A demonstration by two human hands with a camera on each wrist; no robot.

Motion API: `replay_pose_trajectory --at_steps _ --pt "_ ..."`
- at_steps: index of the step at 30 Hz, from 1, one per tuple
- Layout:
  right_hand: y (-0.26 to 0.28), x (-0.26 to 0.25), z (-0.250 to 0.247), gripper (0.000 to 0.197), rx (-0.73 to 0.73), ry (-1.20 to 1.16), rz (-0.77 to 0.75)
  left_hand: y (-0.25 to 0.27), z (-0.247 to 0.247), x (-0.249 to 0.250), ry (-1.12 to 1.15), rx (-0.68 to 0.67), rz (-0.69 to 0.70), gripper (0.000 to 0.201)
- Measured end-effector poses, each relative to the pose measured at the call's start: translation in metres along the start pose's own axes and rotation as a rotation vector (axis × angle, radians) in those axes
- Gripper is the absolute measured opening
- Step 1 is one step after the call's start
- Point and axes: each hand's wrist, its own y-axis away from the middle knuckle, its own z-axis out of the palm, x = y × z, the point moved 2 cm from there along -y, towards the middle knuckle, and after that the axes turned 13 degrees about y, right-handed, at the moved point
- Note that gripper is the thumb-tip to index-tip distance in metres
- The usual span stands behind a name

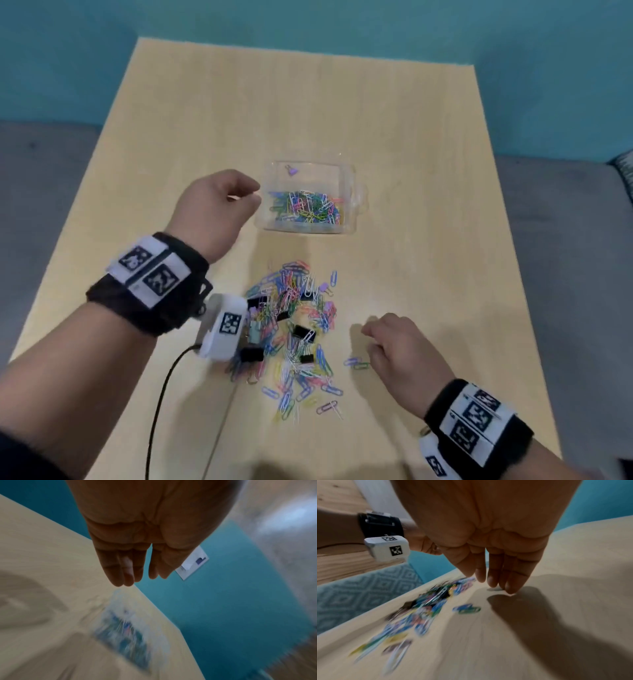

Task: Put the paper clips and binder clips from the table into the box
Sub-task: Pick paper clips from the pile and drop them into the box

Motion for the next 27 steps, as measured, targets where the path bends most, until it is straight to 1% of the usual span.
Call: replay_pose_trajectory --at_steps 2,4,6,8,10,11,13,15,17,19,21,23,25,27 --pt "0.018 -0.011 0.009 0.033 0.019 0.062 -0.049 0.054 -0.002 -0.019 -0.096 -0.034 0.001 0.013" --pt "0.029 -0.02 0.02 0.039 0.041 0.115 -0.054 0.101 -0.001 -0.043 -0.162 -0.038 0.017 0.012" --pt "0.034 -0.032 0.029 0.039 0.04 0.166 -0.053 0.138 0.002 -0.069 -0.178 -0.027 -0.02 0.011" --pt "0.038 -0.045 0.037 0.036 0.027 0.19 -0.106 0.171 0.008 -0.093 -0.177 -0.031 -0.063 0.014" --pt "0.042 -0.053 0.041 0.033 -0.015 0.163 -0.171 0.199 0.017 -0.108 -0.199 -0.068 -0.064 0.017" --pt "0.045 -0.054 0.041 0.033 -0.04 0.131 -0.178 0.212 0.021 -0.114 -0.213 -0.097 -0.063 0.018" --pt "0.05 -0.049 0.041 0.035 -0.025 0.051 -0.116 0.233 0.03 -0.125 -0.223 -0.152 -0.079 0.021" --pt "0.057 -0.039 0.042 0.043 -0.016 0.027 0.008 0.243 0.042 -0.129 -0.227 -0.179 -0.106 0.029" --pt "0.063 -0.041 0.045 0.056 -0.075 0.073 0.074 0.248 0.053 -0.129 -0.24 -0.174 -0.066 0.045" --pt "0.062 -0.053 0.05 0.071 -0.097 0.134 0.062 0.243 0.067 -0.126 -0.281 -0.172 -0.003 0.059" --pt "0.053 -0.071 0.053 0.076 -0.053 0.168 0.024 0.235 0.08 -0.121 -0.359 -0.173 0.049 0.066" --pt "0.042 -0.084 0.057 0.069 0.003 0.181 0.001 0.225 0.091 -0.116 -0.417 -0.175 0.075 0.064" --pt "0.032 -0.091 0.059 0.051 0.034 0.175 0.013 0.217 0.097 -0.112 -0.435 -0.178 0.075 0.057" --pt "0.028 -0.093 0.059 0.031 0.058 0.174 0.005 0.211 0.098 -0.11 -0.439 -0.183 0.062 0.045"
